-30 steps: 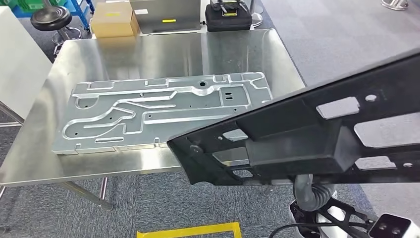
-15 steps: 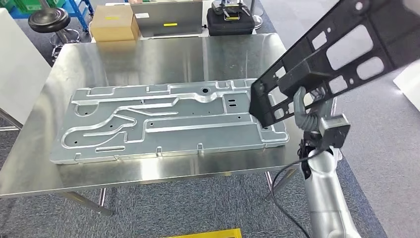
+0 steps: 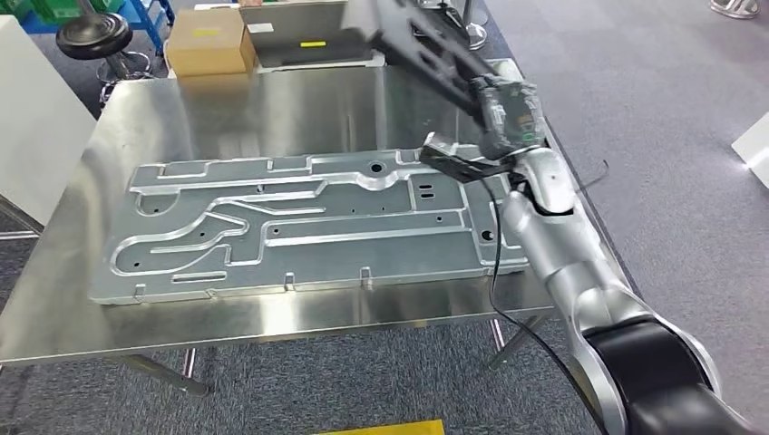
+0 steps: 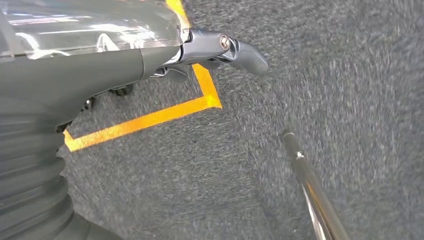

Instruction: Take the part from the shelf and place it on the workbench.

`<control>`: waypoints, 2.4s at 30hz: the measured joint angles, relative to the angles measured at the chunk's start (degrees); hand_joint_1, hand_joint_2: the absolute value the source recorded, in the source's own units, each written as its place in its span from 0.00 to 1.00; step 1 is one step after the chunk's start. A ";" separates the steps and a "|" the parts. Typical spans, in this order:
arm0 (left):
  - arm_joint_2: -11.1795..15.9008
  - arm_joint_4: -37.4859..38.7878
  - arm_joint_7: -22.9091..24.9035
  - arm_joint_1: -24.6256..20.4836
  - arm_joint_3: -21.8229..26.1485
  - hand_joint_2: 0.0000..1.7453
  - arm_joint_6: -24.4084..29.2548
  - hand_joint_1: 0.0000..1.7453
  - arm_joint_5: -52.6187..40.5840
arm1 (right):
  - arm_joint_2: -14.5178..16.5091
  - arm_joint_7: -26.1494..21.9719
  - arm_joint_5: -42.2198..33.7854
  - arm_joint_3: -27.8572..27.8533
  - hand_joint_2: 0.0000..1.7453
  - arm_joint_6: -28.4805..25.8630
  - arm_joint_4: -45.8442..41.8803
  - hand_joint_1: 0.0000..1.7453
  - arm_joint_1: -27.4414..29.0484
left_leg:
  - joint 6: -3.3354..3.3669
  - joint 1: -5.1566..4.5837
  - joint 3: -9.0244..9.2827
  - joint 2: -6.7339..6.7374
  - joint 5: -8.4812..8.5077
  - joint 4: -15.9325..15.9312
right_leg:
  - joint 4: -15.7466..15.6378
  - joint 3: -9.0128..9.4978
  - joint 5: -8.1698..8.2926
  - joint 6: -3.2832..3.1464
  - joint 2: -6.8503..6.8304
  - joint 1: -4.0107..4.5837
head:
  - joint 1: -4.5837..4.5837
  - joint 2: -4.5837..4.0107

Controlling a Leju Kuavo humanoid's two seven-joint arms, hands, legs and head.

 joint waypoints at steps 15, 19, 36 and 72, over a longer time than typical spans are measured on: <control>-0.43 0.02 -0.55 -0.50 -0.65 1.00 -0.59 0.00 -0.19 | 14.15 2.12 7.62 17.00 1.00 16.83 20.22 1.00 -2.35 | -0.31 0.08 -1.76 0.19 1.22 0.66 | 0.22 1.37 -1.50 -0.81 0.02 0.63 | -0.01 0.00; -0.54 0.02 -0.58 -0.60 -0.66 1.00 -0.70 0.00 -0.15 | 14.28 5.00 8.35 17.41 1.00 18.07 22.05 1.00 -1.94 | 0.88 0.49 -1.41 0.29 1.31 0.24 | 4.83 -0.51 -4.64 0.43 -0.13 0.43 | 0.00 0.00; -1.23 0.09 -2.71 -0.69 -0.70 0.50 -1.18 0.00 -0.15 | 14.18 5.60 7.76 17.82 0.00 16.93 24.49 0.00 -0.71 | -1.29 0.44 -4.35 0.18 -5.06 10.16 | -2.61 2.41 0.79 -1.99 -0.54 0.20 | -0.01 0.00; -2.55 0.17 -6.59 2.21 0.52 0.00 -2.96 0.00 -0.12 | -4.60 -26.12 -49.45 -27.61 0.00 3.08 -47.68 0.00 47.41 | -0.83 0.56 -1.06 0.19 -2.95 6.39 | -1.39 3.01 -1.06 -0.92 -1.35 0.28 | 0.00 0.00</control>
